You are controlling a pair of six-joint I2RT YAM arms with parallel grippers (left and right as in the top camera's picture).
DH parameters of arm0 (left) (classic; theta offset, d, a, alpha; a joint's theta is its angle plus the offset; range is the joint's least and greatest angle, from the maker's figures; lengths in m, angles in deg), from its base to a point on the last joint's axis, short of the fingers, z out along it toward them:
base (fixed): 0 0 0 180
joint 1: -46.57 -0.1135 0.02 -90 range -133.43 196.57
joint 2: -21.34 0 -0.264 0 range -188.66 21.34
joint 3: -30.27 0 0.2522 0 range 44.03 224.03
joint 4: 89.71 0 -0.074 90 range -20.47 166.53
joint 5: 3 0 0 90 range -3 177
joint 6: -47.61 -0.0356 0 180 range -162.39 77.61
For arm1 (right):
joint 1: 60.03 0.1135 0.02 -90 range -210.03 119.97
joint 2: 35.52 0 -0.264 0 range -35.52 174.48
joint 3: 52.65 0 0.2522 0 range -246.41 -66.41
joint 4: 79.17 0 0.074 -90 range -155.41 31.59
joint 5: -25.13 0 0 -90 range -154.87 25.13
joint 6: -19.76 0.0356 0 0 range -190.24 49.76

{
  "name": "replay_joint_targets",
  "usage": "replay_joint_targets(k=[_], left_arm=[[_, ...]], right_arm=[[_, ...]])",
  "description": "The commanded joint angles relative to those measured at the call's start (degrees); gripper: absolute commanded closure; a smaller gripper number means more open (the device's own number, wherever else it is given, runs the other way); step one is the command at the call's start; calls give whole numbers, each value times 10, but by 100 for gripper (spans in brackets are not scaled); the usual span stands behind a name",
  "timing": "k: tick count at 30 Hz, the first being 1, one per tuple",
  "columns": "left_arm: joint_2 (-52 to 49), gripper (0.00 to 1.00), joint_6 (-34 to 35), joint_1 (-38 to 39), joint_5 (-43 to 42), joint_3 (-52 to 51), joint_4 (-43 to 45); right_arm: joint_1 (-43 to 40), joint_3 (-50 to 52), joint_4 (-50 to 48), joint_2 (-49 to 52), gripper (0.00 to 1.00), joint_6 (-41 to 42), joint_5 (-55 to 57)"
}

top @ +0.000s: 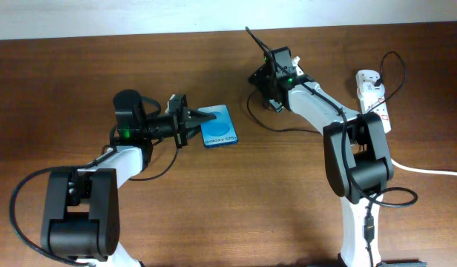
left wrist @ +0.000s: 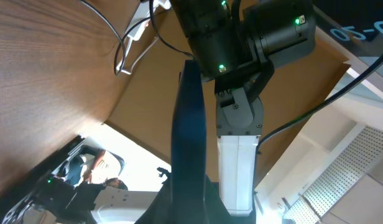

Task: Plug charger to phone and switch on socket
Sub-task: 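Grasp the black USB-C cable end with the right gripper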

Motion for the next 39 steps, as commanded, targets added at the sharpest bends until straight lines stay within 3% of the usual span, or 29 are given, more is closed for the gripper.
replay_joint_targets(k=[1,3,11,17,20,22,27,34,39], left_arm=[[-4,100,-12,-3,-1,9,3],[-4,100,-12,-3,0,9,3],[-4,100,-12,-3,20,9,3],[-4,100,-12,-3,25,9,3],[-4,100,-12,-3,25,9,3],[-4,100,-12,-3,25,9,3],[-4,100,-12,-3,13,9,3],[-4,100,-12,-3,-7,9,3],[-4,100,-12,-3,-5,9,3]], right_arm=[[-3,5,-7,46,16,12,11],[-3,4,-21,57,27,12,11],[10,4,-40,95,35,7,2],[9,4,-40,106,66,-15,-44],[-5,4,22,106,83,-16,-43],[-28,3,82,94,96,-64,-86],[-72,3,275,32,96,-162,-90],[-74,3,556,-31,96,-201,-23],[-43,3,560,-31,96,-210,-23]])
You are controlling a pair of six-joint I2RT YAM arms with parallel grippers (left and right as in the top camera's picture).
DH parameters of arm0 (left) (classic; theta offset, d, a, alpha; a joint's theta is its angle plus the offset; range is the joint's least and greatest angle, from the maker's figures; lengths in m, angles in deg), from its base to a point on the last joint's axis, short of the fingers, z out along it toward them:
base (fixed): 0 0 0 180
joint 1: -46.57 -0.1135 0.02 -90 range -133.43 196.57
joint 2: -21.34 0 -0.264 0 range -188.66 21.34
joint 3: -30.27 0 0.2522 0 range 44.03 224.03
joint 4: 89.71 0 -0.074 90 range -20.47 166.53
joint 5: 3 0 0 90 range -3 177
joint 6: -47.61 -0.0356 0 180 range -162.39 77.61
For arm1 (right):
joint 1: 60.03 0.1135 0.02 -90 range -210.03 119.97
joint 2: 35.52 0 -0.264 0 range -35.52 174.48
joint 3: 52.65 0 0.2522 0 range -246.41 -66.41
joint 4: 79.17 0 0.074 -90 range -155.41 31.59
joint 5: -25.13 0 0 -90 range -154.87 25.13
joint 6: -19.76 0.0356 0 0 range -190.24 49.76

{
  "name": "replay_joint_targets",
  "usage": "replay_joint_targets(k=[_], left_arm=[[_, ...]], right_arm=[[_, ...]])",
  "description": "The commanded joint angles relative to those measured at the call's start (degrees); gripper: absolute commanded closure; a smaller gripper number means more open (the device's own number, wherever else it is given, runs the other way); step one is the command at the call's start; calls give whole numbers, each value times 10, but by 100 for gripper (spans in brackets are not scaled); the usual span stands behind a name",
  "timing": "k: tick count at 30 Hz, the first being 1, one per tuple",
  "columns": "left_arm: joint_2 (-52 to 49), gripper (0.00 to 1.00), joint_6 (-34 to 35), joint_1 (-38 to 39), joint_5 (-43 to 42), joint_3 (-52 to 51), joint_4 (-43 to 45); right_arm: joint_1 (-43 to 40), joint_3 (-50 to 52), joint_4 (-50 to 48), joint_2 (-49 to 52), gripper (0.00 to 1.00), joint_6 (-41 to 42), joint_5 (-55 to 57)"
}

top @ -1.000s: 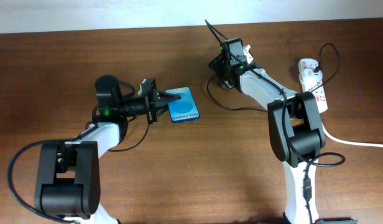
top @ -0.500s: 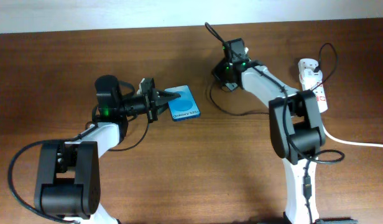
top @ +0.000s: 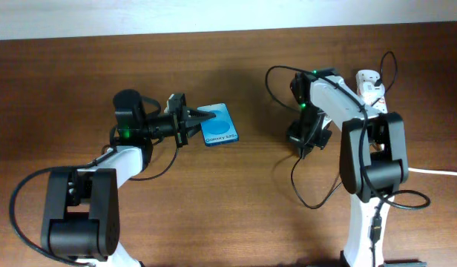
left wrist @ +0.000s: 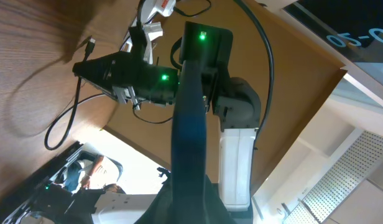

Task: Plug charger to phone and switch on socket
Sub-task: 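Grasp the black USB-C cable end with the right gripper, then carry the cable plug to the phone's bottom port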

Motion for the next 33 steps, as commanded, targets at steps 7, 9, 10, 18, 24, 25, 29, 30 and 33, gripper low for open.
replay_joint_targets(k=[7,9,10,18,24,25,29,30,33], left_arm=[[-4,100,-12,-3,-15,9,4],[-4,100,-12,-3,-15,9,4],[-4,100,-12,-3,-15,9,4],[-4,100,-86,-10,-39,9,7],[-4,100,-140,-33,-69,21,88],[-4,100,-151,-31,-79,32,87],[-15,100,-178,-5,-109,113,87],[-23,100,-182,3,-111,130,87],[-64,100,-184,24,-119,181,87]], right_arm=[[29,5,-52,-11,83,-9,13],[29,5,-56,-11,89,-9,13],[29,5,-56,-11,96,-9,13],[29,-48,-38,-100,96,-111,-82],[42,-48,32,-330,95,-186,-110],[56,-48,40,-357,95,-195,-110],[182,-48,39,-432,96,-200,-110],[211,-48,32,-440,95,-200,-109],[297,-47,-12,-455,95,-200,-107]])
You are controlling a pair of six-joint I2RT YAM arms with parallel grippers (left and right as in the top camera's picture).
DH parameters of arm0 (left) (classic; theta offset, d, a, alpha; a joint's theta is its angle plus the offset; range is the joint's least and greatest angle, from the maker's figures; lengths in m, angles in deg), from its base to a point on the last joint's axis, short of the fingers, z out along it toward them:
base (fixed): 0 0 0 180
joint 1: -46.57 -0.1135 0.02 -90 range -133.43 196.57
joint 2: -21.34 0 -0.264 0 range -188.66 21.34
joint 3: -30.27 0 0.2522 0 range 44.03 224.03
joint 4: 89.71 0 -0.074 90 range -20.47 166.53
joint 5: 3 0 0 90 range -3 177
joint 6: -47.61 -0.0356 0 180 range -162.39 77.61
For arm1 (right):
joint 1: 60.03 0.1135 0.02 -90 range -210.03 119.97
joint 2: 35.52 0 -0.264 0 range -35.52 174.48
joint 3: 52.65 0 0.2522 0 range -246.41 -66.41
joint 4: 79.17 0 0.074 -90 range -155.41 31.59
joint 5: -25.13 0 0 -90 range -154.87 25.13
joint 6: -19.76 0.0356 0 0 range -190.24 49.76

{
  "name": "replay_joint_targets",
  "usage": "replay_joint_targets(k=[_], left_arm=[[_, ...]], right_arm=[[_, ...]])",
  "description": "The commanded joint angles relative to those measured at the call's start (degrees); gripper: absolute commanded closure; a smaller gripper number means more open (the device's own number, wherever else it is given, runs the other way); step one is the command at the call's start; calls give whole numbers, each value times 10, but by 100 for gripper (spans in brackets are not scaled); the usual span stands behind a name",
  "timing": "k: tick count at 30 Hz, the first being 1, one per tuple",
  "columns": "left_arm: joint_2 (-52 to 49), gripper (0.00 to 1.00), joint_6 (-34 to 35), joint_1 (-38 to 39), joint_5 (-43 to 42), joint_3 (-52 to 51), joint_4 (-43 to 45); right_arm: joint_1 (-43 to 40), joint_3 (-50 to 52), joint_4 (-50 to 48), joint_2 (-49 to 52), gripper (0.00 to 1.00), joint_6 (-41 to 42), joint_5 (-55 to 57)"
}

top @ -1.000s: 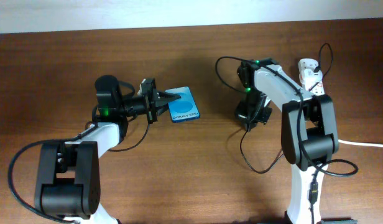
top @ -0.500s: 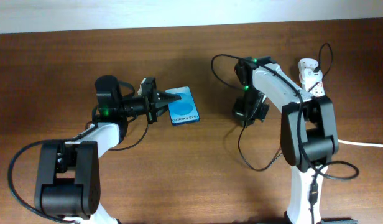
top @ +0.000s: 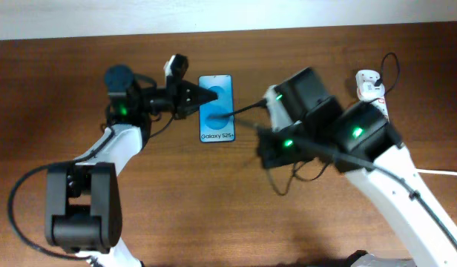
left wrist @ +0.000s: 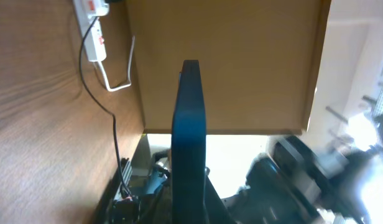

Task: Plug charger to phone and switch on socket
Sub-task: 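Carry the cable plug to the phone's bottom port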

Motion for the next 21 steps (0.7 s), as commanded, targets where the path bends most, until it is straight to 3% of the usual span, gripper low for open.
replay_joint_targets(k=[1,8,11,16,21], left_arm=[[-49,100,-16,20,-26,51,3],[-59,100,-10,22,-30,57,3],[-59,100,13,22,9,58,3],[-59,100,78,22,62,58,3],[-59,100,88,22,79,58,40]], right_arm=[[66,-5,-34,-21,96,-7,-1],[79,-5,-30,-97,95,22,-19],[79,19,-42,-126,96,93,20],[79,154,-179,-100,96,167,2],[79,167,-207,-29,96,165,-16]])
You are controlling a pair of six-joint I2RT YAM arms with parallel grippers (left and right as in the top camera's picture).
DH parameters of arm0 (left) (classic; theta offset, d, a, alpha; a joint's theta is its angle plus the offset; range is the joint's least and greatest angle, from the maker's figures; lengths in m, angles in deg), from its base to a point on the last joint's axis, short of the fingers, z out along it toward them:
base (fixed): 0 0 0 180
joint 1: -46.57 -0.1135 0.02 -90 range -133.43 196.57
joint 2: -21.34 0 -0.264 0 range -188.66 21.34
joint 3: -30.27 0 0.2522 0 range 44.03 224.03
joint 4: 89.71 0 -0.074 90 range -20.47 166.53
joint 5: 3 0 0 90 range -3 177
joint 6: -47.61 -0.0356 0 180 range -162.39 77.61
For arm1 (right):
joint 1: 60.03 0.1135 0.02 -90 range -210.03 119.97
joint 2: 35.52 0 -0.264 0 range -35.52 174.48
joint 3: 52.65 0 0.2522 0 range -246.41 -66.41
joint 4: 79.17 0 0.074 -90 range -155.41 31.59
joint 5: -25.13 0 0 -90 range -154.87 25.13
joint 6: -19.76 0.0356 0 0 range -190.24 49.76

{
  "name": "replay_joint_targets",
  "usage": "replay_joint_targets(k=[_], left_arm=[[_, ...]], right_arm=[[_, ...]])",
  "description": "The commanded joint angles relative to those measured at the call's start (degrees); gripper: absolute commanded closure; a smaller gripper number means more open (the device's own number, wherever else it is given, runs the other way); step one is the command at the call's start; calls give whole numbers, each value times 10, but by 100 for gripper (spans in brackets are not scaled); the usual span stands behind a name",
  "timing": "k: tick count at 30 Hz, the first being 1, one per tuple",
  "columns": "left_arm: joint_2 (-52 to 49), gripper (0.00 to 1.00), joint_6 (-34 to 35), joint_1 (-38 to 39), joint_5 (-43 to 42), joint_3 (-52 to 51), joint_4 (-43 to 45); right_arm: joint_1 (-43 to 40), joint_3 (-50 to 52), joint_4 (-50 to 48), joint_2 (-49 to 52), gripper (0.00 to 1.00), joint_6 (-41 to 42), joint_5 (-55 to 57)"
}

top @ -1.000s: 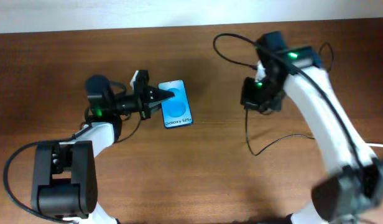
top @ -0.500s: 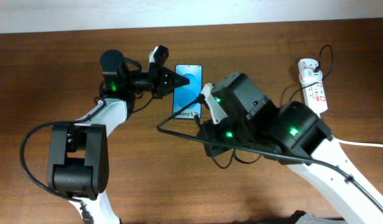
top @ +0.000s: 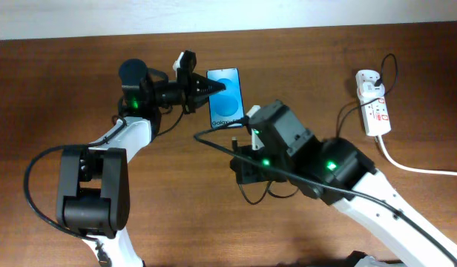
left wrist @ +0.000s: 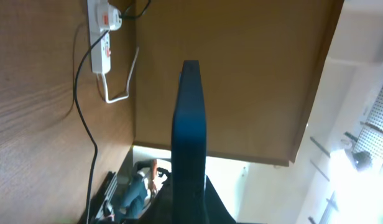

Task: Plug charger to phone and switch on socket
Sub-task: 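Carry the cable plug to the phone's bottom port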

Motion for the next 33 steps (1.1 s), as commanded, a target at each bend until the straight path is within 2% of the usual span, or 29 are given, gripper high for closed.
replay_joint_targets(k=[1,6,18,23,33], left_arm=[[3,100,14,-1,15,15,57],[3,100,23,-1,13,15,116],[3,100,46,-1,-22,15,116],[3,100,46,-1,-15,15,116],[3,100,46,-5,-20,15,116]], right_arm=[[2,2,-12,28,96,8,-13],[1,2,-28,31,96,8,-13],[-21,2,-17,31,96,3,-47],[-21,2,-8,31,96,-44,-36],[-44,2,-17,33,96,-48,-6]])
